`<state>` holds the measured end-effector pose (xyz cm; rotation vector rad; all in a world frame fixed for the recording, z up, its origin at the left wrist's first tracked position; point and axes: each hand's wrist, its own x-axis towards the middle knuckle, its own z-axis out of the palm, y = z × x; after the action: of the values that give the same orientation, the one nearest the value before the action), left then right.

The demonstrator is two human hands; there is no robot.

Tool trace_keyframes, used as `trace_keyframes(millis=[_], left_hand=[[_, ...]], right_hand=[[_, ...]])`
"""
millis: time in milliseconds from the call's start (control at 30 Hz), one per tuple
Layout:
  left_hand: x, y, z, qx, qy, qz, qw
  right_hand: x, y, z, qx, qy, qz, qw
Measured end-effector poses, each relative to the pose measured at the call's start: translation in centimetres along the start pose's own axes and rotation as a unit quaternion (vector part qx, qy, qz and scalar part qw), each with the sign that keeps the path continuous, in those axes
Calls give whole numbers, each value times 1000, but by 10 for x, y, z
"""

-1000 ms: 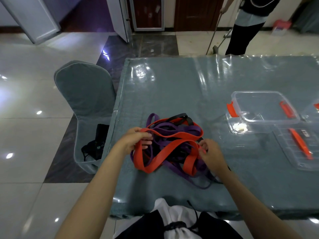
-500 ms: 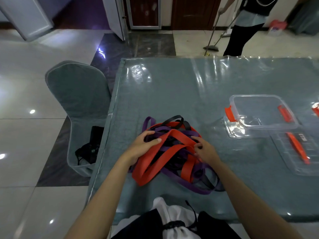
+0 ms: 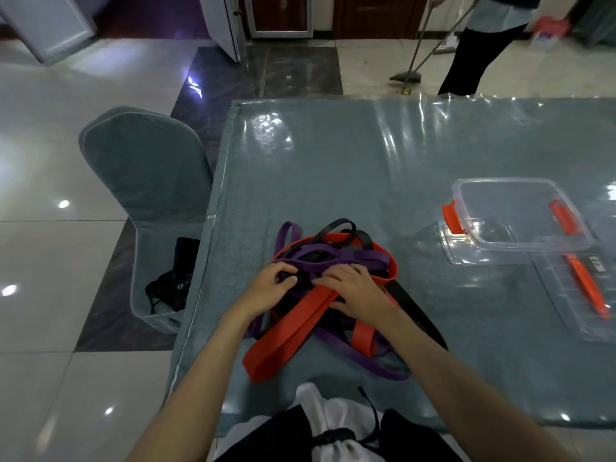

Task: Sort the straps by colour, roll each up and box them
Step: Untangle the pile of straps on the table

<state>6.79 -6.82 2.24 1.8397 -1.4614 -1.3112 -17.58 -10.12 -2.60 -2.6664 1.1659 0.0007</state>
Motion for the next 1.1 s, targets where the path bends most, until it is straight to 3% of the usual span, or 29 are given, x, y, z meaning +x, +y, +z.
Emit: trace_keyframes(millis=[67, 133, 233, 367, 433, 533, 600, 700, 800, 867, 933, 1100], left_hand=[[-1, 1, -2, 8, 3, 2, 1000], [-1, 2, -4, 5, 6, 3, 1000], [-2, 3, -7, -44, -6, -13, 999], [1, 5, -10, -149, 4, -89, 985], [4, 5, -10, -147, 2, -101, 984], [10, 5, -6, -57, 7, -112, 992], [12, 13, 2, 64, 59, -73, 994], [9, 34, 29, 236, 131, 82, 959], [10, 50, 69, 279, -13, 198, 940], [15, 49, 95, 363, -130, 220, 896], [18, 43, 114, 429, -159, 236, 857], [15, 20, 110, 333, -118, 280, 892]], right_hand=[[7, -7, 4, 0, 20, -22, 1000], [9, -7, 2, 74, 47, -13, 996], [2, 0, -6, 227, 141, 75, 961], [-9, 29, -28, 393, 288, 265, 832], [-22, 53, -37, 435, 344, 327, 765], [-47, 84, -39, 499, 363, 394, 682], [-65, 95, -35, 530, 343, 430, 645], [-87, 102, -29, 526, 325, 484, 619], [-101, 100, -20, 526, 288, 505, 621], [-104, 94, -17, 537, 261, 509, 621], [-106, 90, -18, 544, 270, 521, 600], [-110, 89, -27, 592, 301, 496, 559]])
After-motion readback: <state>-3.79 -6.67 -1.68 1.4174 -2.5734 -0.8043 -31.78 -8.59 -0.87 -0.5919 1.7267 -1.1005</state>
